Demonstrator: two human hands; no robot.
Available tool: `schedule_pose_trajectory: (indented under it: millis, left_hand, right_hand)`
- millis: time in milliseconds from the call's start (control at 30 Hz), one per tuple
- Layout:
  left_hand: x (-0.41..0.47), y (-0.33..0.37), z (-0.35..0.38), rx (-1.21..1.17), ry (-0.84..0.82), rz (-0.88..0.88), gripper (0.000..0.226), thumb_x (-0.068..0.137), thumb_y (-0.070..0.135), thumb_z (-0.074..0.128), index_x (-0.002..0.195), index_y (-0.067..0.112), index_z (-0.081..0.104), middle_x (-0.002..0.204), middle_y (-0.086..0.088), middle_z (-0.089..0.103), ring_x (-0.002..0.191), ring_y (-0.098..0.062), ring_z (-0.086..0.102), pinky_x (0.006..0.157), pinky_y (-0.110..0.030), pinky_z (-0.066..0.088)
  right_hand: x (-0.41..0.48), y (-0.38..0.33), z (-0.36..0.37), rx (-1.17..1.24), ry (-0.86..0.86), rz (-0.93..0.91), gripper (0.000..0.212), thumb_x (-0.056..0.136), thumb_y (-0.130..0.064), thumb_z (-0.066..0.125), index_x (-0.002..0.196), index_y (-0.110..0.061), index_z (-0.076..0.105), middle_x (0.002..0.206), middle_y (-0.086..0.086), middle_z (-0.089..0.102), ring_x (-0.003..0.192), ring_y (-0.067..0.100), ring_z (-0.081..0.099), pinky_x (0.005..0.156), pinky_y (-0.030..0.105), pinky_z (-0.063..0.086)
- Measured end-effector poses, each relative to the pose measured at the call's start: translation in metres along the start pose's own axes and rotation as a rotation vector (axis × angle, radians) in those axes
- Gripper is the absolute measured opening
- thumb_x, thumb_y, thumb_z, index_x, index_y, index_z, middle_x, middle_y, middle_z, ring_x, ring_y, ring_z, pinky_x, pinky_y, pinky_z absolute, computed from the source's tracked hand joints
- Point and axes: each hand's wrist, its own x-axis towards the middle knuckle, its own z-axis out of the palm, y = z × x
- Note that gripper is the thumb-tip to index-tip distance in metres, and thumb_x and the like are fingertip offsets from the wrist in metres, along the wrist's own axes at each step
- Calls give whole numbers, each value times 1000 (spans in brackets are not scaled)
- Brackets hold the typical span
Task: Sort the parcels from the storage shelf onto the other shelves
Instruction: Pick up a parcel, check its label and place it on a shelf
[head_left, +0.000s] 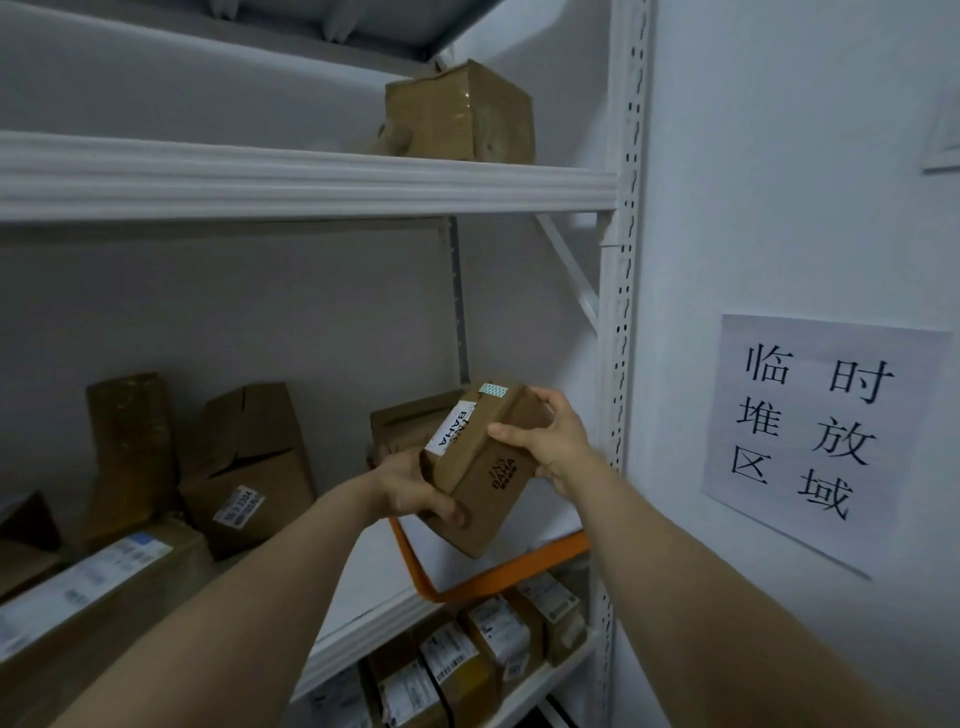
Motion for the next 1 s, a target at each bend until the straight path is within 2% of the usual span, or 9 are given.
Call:
schedule_pose_trajectory:
  millis: [100,200,267,400,500,633,733,867,1000]
  left_hand:
    - [-2,-9,-7,15,17,-32,83,60,19,88,129,24,43,124,0,53,119,-23,51,90,-30,53]
    - [-2,-12,-15,71,46,-63,105,39,39,88,131,27,39,126,1,50,121,-22,47,100,-33,47]
    - [-4,-11,-19,72,80,-80,97,44,34,89,128,26,40,125,0,49,120,-22,47,98,-30,47]
    - [-6,-11,-30,129,116,-73,115,30,50,85,132,25,38,130,-2,45,125,-26,43,103,-39,45]
    - [-7,-2,-39,164,118,-53,108,30,48,82,128,27,41,127,-2,46,122,-24,43,95,-31,49]
    - [-2,18,-42,229,126,5,111,27,52,81,129,29,45,125,0,50,122,-22,44,105,-36,43]
    - [-1,42,-35,241,136,61,108,29,52,78,129,28,44,123,-2,50,120,-23,45,104,-39,43]
    - [3,81,-19,259,235,185,114,59,34,85,149,21,17,133,-7,31,128,-27,31,108,-38,35]
    - [10,113,3,111,216,279,141,59,29,89,150,20,-19,151,-5,10,141,-28,13,117,-41,19]
  right_hand:
    - [0,0,6,-26,-25,16,63,63,-15,89,112,-31,52,119,2,60,103,25,63,78,49,58]
    - [-1,-5,11,30,-35,58,52,76,-25,81,118,-25,51,115,2,61,90,18,63,66,39,56]
    - [0,-8,18,25,-8,39,46,79,-22,78,116,-22,52,111,2,62,84,15,62,64,36,55]
    - [5,-16,31,54,11,41,43,81,-21,76,116,-21,53,108,3,63,82,16,62,70,38,56]
    - [5,-25,28,71,24,79,34,86,-38,68,114,-28,51,102,-2,60,87,17,59,88,46,52]
    - [3,-32,20,94,103,11,42,80,-31,77,114,-26,53,113,3,63,97,23,63,86,50,54]
    - [-4,-40,0,131,167,-15,41,80,-32,76,113,-26,53,115,5,61,101,25,62,85,50,55]
    - [-15,-53,-39,265,275,-6,45,84,-29,71,121,-23,46,100,1,59,83,16,60,60,33,54]
    - [-27,-56,-77,380,445,18,51,81,-36,69,126,-21,47,104,8,62,85,22,62,58,34,55]
